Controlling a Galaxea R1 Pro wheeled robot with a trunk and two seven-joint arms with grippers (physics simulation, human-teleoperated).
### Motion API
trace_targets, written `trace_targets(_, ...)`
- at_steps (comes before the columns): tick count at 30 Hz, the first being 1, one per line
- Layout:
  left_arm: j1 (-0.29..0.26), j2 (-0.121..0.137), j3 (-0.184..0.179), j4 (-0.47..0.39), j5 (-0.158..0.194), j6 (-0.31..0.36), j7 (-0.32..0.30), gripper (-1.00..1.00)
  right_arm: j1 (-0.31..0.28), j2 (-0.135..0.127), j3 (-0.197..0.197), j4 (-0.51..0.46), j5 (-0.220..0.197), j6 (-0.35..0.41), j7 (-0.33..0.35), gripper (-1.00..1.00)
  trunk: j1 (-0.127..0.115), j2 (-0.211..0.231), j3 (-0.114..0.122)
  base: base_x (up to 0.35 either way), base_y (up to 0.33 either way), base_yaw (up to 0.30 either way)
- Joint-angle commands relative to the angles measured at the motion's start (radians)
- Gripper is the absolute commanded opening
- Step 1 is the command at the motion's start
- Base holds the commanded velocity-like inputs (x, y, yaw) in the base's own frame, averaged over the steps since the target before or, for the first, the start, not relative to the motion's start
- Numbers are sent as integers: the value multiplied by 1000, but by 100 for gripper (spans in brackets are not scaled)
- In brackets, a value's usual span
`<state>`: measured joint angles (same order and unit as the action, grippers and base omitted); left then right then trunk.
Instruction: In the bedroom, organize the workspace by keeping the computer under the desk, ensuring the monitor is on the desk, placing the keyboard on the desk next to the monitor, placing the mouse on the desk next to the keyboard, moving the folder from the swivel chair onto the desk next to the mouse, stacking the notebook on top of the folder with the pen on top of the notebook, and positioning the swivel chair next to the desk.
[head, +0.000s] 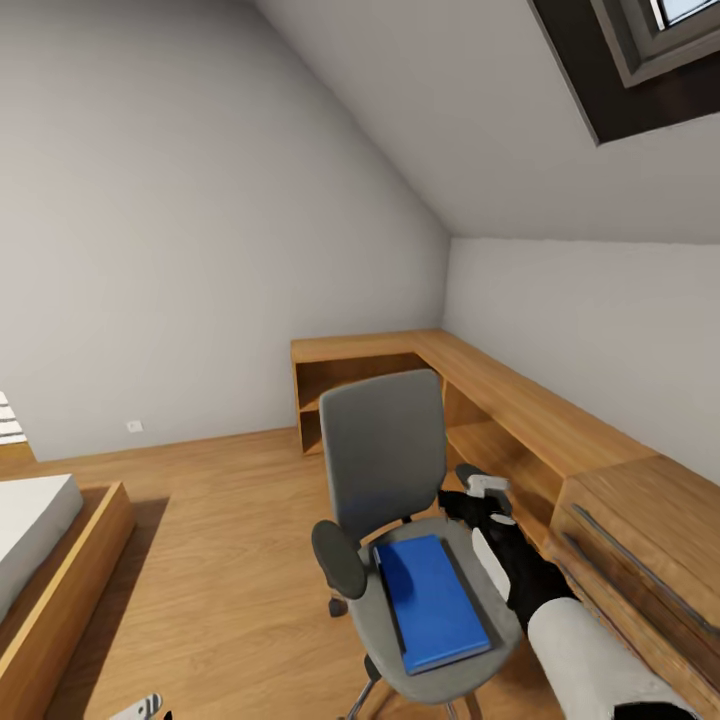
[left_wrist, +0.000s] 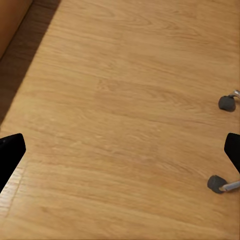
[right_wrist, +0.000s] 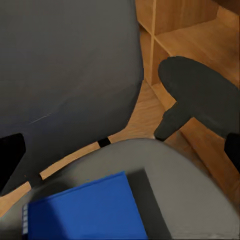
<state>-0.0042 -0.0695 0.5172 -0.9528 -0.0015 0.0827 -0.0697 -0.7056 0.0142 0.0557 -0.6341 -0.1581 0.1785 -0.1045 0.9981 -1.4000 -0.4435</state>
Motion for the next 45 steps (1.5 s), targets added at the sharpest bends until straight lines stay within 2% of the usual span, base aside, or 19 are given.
trace_targets(1,0,-2,4,-3,0,7,-8,100,-37,-2,5,49,-15,11,-5,100,4,-8,-4,0,0,0)
trace_targets(2,0,-2,2,-3,-1,8,-8,100,-100,-3,3,144,-20,17,-1,100,8,-15,-8,0,0,0)
trace_targets(3,0,-2,1,-3,-1,8,-8,100,-131,-4,3,190,-22,18,1,100,12,-22,-11,0,0,0)
trace_targets(4,0,-4,-2,-2,-3,9,-8,100,-208,-3,2,302,-27,17,6,100,15,-29,-14,0,0,0)
trace_targets(9,0,-7,-11,-1,-7,10,-8,100,-275,-1,-1,392,-41,16,9,100,35,-64,-29,0,0,0)
trace_targets(13,0,-8,-28,-6,-7,12,-8,100,-289,-1,-5,411,-65,15,9,100,50,-92,-42,0,0,0)
trace_targets(16,0,-14,-65,-55,-7,25,-9,100,-295,-1,-7,421,-85,10,9,100,61,-113,-51,0,0,0)
trace_targets(19,0,-24,-104,-129,-7,83,-8,100,-297,0,-7,426,-93,1,8,100,73,-134,-61,0,0,0)
trace_targets(22,0,-35,-146,-218,-8,205,-8,100,-298,0,-7,430,-96,-4,6,100,84,-155,-70,0,0,0)
trace_targets(23,0,-42,-175,-284,-7,305,-7,100,-298,0,-7,432,-97,-6,6,100,88,-162,-73,0,0,0)
trace_targets(27,0,-51,-235,-420,-6,490,-5,100,-298,-2,-8,435,-99,-9,5,100,104,-190,-86,0,0,0)
trace_targets(28,-1,-55,-261,-479,-4,555,-5,100,-298,-3,-8,435,-99,-10,4,100,107,-197,-89,0,0,0)
trace_targets(31,-1,-70,-294,-555,-3,617,-3,100,-297,-4,-9,436,-99,-11,2,100,119,-218,-98,0,0,0)
trace_targets(32,-2,-85,-313,-594,-3,640,-3,100,-297,-6,-9,436,-99,-11,1,100,123,-225,-102,0,0,0)
trace_targets(36,-13,-105,-342,-637,-2,665,-2,100,-295,-7,-9,436,-100,-12,1,100,138,-253,-114,0,0,0)
trace_targets(45,-41,-105,-357,-645,-2,680,3,100,-281,-3,-7,435,-102,-14,3,100,173,-316,-142,0,0,0)
